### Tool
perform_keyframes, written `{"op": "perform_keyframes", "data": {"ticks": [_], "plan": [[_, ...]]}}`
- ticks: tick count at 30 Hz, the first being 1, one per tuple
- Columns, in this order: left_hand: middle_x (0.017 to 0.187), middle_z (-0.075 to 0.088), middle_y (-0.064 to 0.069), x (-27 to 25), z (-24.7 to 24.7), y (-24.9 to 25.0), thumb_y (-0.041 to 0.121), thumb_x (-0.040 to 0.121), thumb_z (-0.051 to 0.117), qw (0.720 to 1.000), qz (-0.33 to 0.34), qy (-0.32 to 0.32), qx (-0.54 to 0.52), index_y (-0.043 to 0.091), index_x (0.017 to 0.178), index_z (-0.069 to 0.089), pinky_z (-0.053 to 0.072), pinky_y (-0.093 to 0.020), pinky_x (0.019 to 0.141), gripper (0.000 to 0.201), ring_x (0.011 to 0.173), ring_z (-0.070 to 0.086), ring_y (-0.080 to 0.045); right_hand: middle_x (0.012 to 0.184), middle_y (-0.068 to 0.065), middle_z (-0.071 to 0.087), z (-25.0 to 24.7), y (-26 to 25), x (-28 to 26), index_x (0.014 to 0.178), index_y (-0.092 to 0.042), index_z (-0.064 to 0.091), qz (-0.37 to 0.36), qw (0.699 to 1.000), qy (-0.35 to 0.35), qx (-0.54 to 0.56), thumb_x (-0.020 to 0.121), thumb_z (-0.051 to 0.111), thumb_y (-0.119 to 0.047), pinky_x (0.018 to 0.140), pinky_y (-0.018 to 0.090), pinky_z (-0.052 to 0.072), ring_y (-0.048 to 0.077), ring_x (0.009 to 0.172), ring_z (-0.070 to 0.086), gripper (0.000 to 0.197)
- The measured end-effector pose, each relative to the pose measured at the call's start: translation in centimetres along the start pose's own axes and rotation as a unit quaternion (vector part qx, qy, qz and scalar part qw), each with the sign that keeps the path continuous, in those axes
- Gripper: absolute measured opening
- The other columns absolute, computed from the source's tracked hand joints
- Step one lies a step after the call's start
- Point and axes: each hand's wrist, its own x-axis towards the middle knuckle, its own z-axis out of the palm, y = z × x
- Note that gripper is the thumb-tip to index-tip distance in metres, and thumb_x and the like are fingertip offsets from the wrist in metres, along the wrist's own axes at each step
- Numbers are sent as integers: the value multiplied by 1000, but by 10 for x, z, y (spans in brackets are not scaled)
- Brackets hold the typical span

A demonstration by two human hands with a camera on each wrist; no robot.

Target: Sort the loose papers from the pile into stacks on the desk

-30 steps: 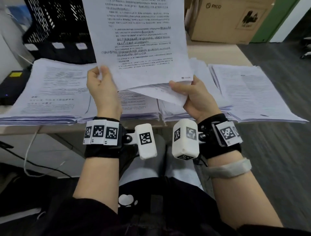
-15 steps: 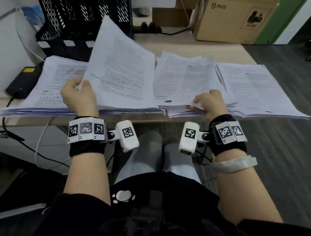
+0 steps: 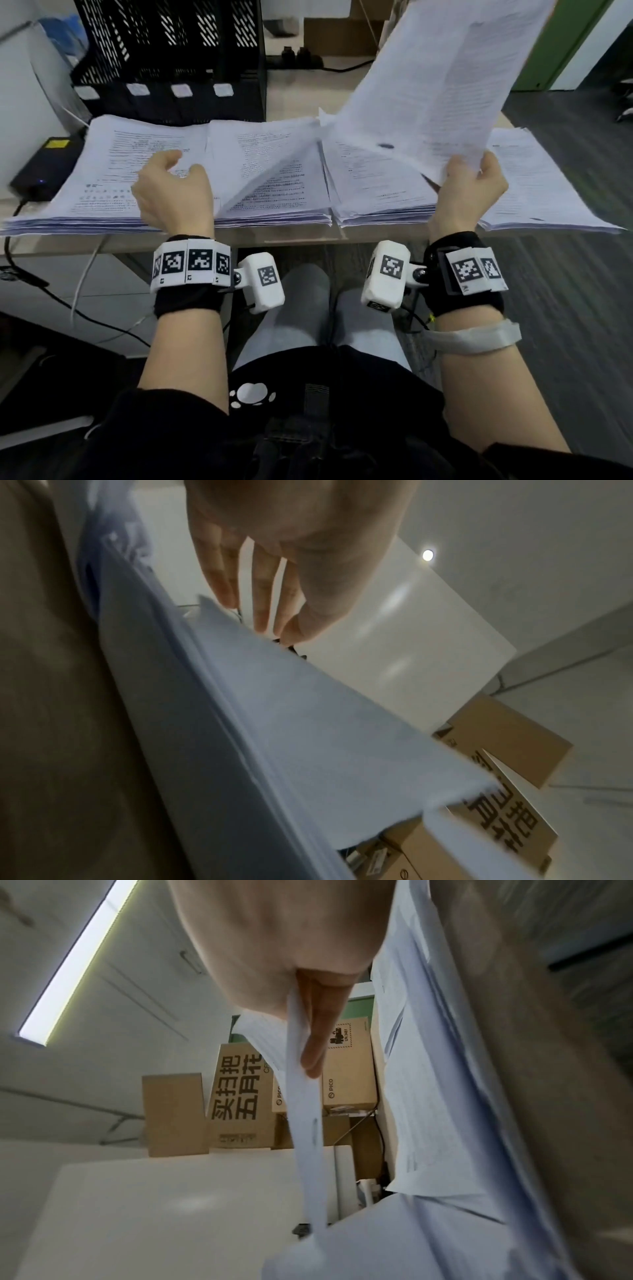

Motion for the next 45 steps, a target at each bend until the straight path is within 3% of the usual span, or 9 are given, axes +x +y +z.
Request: {"op": "perform_keyframes", "data": {"ticks": [3,7,12,21,31,34,37,41,45], "plan": [[118,67,2,-4,7,10,26,84,56,998,58,-28,-1,21,113,67,43,-28,92,31,115,57,-20,62,-10,50,-3,-11,3,67,-18,53,-8,999,-4,49,81,50,5,62,18,44,4,58,46,27],[104,71,4,-19,21,21,36,83,66,959,163,-220,-70,15,105,72,46,-26,99,31,105,64,-11,67,-7,61,-11,-18,9,73,-14,61,-6,998,-24,56,80,52,4,70,28,51,10,67,54,21],[119,66,4,-34,34,25,34,66,83,913,198,-356,20,21,115,66,38,-25,104,54,116,56,-9,71,-5,63,-18,-17,10,76,-14,63,1,998,-47,52,79,55,5,69,25,51,12,70,56,21],[126,62,-3,-53,49,33,31,63,86,885,196,-412,93,17,110,69,36,-27,102,52,123,51,-19,77,7,60,-29,-8,14,75,-13,63,40,997,-58,40,73,54,0,80,47,52,21,77,54,16],[119,66,-5,-64,62,37,34,69,80,876,200,-426,108,10,105,71,42,-29,97,43,117,55,-19,84,8,66,-35,-7,10,77,-15,67,67,996,-54,33,71,54,-4,87,55,51,21,82,59,18],[91,72,-12,-65,63,37,16,78,70,878,212,-417,105,5,81,73,50,-34,82,12,91,63,-25,84,7,67,-34,-6,8,77,-15,67,67,996,-58,28,71,54,-4,87,56,52,21,83,61,18],[52,47,-12,-67,62,34,4,83,53,876,245,-404,97,9,49,49,35,-30,60,35,55,43,-25,80,4,67,-34,-5,6,74,-17,66,74,995,-58,30,70,54,-5,87,56,52,21,82,60,17],[93,70,-16,-57,54,30,7,87,54,896,256,-341,127,6,91,72,42,-32,78,18,91,61,-32,84,6,68,-37,-3,6,76,-16,66,80,994,-60,36,75,54,1,88,57,52,23,85,62,21],[102,70,-16,-42,36,29,1,82,53,908,252,-298,155,10,96,73,46,-36,85,26,101,59,-37,86,7,67,-35,2,5,81,-12,66,89,993,-67,44,77,54,2,89,59,50,24,86,62,19]]}}
